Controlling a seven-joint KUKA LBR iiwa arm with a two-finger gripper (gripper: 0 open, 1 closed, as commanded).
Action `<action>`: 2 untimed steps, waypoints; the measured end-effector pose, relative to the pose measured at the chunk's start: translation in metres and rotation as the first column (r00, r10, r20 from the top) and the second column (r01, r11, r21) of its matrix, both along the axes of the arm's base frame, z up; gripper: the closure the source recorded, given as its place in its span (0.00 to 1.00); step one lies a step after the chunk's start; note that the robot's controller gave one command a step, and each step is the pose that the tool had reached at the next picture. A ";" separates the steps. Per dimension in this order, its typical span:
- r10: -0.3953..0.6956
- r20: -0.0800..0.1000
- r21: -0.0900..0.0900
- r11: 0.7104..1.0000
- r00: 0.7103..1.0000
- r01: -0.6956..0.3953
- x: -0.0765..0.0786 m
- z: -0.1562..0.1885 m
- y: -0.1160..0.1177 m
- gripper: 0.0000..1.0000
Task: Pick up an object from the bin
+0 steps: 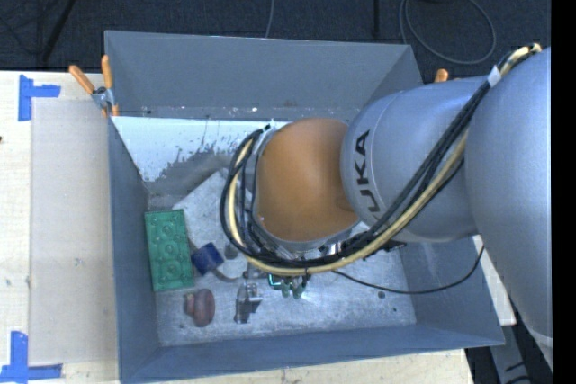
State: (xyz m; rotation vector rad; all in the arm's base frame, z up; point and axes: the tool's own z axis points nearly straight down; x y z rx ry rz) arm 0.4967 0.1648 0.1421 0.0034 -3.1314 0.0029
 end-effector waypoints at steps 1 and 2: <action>-0.030 0.007 0.003 1.000 1.000 0.030 0.040 -0.071 0.029 0.00; -0.037 0.013 0.004 0.999 0.999 0.037 0.041 -0.069 0.027 1.00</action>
Offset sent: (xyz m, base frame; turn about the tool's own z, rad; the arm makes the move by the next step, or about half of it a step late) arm 0.0383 0.0276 -0.0721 0.0331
